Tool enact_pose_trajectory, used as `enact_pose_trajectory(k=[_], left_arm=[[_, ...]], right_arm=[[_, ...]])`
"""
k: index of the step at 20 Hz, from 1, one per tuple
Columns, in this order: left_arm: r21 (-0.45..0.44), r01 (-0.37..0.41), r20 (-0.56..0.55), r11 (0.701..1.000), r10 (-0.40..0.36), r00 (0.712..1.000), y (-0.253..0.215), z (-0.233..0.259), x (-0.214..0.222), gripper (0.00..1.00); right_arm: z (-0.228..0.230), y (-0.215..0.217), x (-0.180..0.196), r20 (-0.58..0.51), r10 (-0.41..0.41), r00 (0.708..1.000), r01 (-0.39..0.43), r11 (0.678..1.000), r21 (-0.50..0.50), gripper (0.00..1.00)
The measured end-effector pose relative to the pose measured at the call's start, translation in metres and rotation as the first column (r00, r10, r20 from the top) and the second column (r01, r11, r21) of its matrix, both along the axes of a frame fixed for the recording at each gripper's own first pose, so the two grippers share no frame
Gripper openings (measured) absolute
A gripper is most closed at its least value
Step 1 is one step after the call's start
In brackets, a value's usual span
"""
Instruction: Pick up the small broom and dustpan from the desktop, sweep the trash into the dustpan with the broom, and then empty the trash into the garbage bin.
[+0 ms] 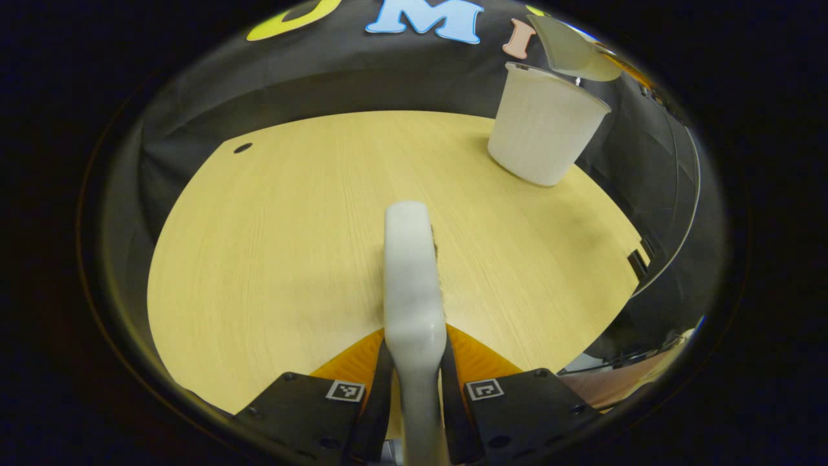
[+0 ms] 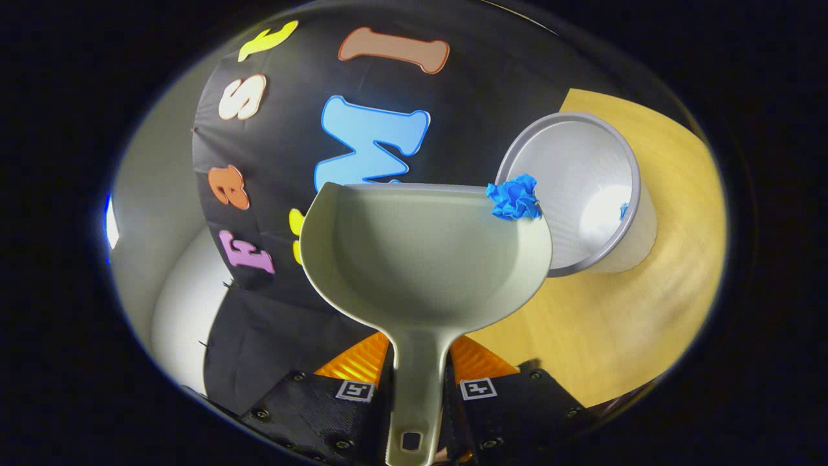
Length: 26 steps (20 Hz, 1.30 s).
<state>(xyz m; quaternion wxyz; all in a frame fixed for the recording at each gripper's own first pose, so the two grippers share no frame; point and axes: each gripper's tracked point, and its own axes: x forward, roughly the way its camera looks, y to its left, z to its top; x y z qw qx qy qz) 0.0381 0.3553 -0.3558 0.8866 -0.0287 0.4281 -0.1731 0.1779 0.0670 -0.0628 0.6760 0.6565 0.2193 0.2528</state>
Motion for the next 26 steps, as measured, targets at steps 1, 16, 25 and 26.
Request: enact_pose_trajectory(k=[1, 16, 25, 26], left_arm=[[0.002, 0.001, 0.001, 1.0, -0.001, 1.0, 0.001, 0.001, -0.001, 0.41], [-0.001, -0.018, 0.003, 1.0, 0.018, 1.0, 0.007, -0.001, -0.001, 0.42], [-0.003, -0.106, -0.022, 0.994, 0.105, 0.994, 0.028, -0.008, 0.017, 0.41], [-0.001, -0.118, -0.022, 0.993, 0.118, 0.993, 0.032, -0.008, 0.02, 0.41]], right_arm=[[0.008, -0.002, 0.005, -0.001, -0.022, 1.0, 0.022, 0.996, 0.085, 0.33], [0.038, 0.018, 0.005, 0.013, 0.002, 1.0, -0.006, 0.942, 0.336, 0.33], [0.009, 0.091, -0.043, 0.025, 0.164, 0.986, -0.165, 0.984, 0.068, 0.33], [0.004, 0.1, -0.05, 0.02, 0.189, 0.982, -0.189, 0.981, 0.036, 0.33]])
